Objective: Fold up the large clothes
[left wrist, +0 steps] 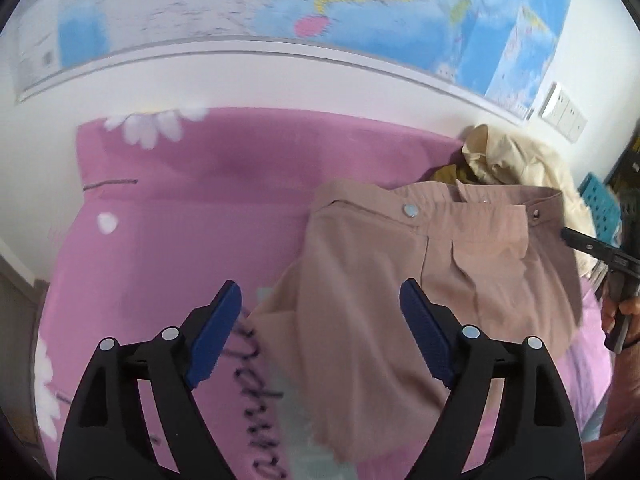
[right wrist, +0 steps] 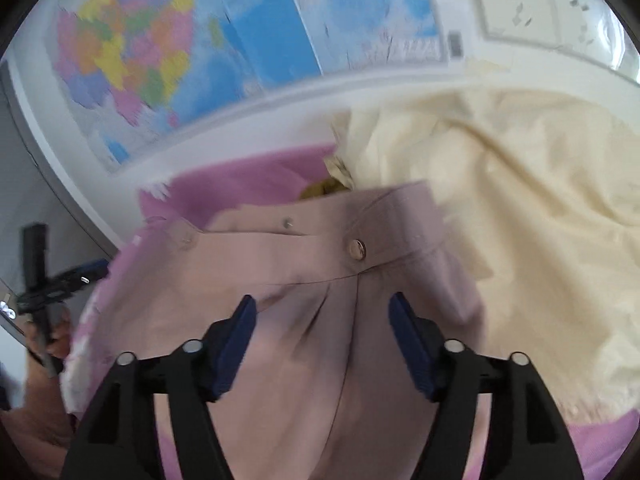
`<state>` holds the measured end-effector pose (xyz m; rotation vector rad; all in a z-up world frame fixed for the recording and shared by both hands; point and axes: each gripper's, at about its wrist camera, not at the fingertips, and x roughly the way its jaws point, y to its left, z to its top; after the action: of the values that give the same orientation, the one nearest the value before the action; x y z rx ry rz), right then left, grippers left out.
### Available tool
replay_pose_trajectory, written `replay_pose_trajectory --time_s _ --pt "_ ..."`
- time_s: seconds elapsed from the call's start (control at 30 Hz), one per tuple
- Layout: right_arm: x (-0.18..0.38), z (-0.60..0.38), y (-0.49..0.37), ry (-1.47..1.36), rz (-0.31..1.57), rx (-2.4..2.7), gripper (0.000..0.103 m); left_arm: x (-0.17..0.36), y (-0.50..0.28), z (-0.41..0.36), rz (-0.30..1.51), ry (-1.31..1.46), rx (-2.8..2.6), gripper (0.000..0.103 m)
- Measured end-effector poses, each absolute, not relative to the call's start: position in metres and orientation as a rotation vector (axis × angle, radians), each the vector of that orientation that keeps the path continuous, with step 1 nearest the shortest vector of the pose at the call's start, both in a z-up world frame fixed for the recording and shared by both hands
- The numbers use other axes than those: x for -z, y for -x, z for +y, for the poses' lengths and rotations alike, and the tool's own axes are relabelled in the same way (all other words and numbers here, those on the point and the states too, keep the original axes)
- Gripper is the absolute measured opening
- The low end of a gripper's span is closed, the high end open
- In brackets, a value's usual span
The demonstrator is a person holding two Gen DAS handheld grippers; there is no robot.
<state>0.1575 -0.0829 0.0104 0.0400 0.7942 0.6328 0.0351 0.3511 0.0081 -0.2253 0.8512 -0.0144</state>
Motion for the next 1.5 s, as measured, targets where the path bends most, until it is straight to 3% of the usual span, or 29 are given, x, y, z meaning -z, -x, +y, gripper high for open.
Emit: replay_pose_trajectory --time_s 0.1,0.13,0.4,0.7,0.9,1.03,1.3,1.5 --pt "-0.019 -0.109 -0.132 -0.138 0.784 -0.668 0.086 -0.002 -0.016 0.355 0.867 0.258 0.017 0.081" --pt "-0.017 -0.118 -0.124 -0.167 0.787 -0.671 0.086 0.003 -0.007 0.355 0.873 0.266 0.02 0.081" --pt "0.044 -0.183 -0.063 -0.455 0.93 -0.636 0.086 0.042 0.045 0.336 0.958 0.389 0.126 0.081" --pt "0.092 -0.159 -0.046 -0.642 1.02 -0.709 0.086 0.069 0.035 0.293 1.017 0.481 0.246 0.081" --pt "0.09 -0.133 -0.058 -0.607 0.986 -0.59 0.087 0.071 0.014 0.289 1.012 0.551 0.24 0.082" --pt "0.088 -0.127 -0.068 -0.66 0.941 -0.529 0.091 0.072 0.006 0.291 0.986 0.616 0.225 0.09" --pt "0.081 -0.096 -0.088 -0.671 0.863 -0.475 0.098 0.072 -0.021 0.293 0.96 0.702 0.206 0.097" --pt "0.079 -0.079 -0.102 -0.628 0.822 -0.465 0.098 0.072 -0.035 0.296 0.943 0.746 0.185 0.097"
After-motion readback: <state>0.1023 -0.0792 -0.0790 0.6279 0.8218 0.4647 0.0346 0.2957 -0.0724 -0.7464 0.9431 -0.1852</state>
